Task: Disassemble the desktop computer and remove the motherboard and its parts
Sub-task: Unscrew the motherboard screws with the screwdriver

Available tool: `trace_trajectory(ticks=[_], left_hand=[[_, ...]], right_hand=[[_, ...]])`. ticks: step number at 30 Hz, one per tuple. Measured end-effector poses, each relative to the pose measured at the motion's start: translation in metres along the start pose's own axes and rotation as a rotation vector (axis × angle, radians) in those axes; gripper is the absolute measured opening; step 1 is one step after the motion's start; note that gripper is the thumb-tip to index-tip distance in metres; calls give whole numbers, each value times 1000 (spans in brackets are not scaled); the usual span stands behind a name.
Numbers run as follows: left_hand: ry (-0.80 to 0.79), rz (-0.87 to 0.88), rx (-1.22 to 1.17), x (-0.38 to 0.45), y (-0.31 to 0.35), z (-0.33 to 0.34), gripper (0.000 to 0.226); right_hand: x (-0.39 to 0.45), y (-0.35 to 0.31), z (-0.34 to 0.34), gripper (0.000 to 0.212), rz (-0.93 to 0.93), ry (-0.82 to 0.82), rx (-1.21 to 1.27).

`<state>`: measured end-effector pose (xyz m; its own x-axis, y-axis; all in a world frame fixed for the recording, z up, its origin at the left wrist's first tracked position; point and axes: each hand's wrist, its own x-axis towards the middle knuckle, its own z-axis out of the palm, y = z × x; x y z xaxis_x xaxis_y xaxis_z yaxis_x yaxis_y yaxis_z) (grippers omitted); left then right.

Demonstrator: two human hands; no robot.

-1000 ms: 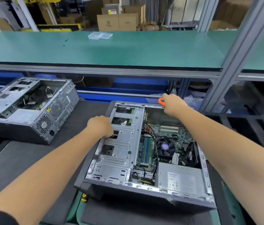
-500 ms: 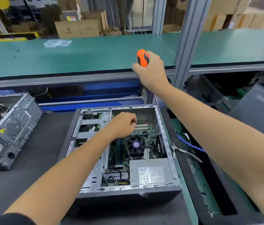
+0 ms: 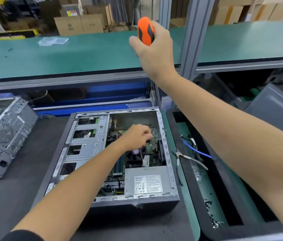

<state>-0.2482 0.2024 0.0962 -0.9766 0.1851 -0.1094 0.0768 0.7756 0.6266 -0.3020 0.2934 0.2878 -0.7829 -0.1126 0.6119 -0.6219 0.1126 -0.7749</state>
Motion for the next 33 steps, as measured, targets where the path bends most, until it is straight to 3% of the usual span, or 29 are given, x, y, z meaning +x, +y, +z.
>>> trace_trajectory(ticks=[4, 9, 17, 24, 26, 29, 33], left_hand=[[106, 36, 165, 11, -11, -19, 29], [-74, 88, 299, 22, -33, -29, 15], [-403, 167, 285, 30, -52, -16, 10], [-513, 141, 238, 42, -51, -18, 21], [-437, 98, 169, 47, -52, -26, 27], [-164, 27, 20, 57, -50, -40, 29], [0, 71, -55, 73, -36, -45, 28]], right_hand=[[-3, 2, 7, 32, -8, -2, -38], [4, -5, 12, 36, -20, 36, -25], [11, 3, 25, 37, -28, 71, -66], [32, 5, 26, 30, -34, 96, -2], [32, 15, 27, 30, -39, 65, 10], [23, 41, 31, 34, -5, 17, -9], [13, 77, 31, 40, 63, -29, -29]])
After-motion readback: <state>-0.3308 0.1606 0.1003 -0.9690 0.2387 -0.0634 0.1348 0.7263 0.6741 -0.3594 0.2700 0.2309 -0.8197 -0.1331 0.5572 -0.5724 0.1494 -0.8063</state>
